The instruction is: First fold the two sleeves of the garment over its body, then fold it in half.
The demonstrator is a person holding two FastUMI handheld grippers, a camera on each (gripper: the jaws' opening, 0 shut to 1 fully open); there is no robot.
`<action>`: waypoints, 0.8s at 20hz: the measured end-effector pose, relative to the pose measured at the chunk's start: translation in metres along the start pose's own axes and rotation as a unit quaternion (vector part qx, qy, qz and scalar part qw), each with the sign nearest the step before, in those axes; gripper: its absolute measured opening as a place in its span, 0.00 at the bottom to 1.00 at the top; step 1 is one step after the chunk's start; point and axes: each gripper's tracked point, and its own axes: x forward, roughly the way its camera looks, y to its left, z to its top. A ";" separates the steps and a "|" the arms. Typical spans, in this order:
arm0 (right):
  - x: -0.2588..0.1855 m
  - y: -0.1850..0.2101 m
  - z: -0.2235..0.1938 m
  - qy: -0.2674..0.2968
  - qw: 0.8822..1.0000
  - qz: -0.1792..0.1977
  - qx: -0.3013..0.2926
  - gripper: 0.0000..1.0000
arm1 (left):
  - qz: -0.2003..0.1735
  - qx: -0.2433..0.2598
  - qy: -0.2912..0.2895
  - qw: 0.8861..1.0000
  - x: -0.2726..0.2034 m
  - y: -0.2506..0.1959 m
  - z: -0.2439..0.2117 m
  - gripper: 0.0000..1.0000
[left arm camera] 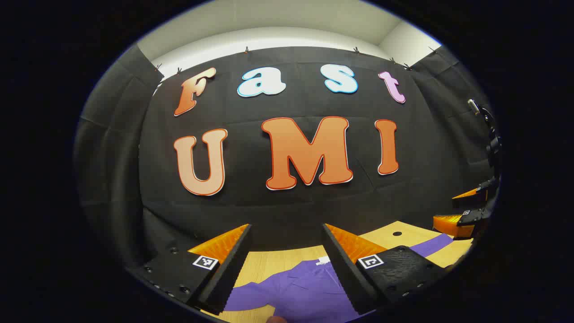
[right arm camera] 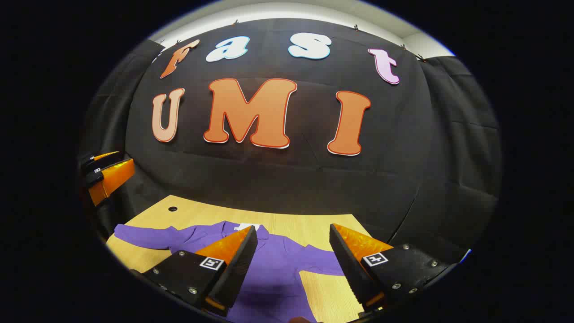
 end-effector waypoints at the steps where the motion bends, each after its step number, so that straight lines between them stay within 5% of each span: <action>1: 0.001 -0.001 0.000 0.001 1.000 -0.003 0.000 0.96 | 0.000 0.000 0.000 1.000 0.000 0.001 -0.001 0.97; 16: 0.007 0.002 0.003 -0.007 1.000 0.001 0.006 0.96 | 0.010 0.003 0.005 1.000 0.002 0.002 -0.003 0.97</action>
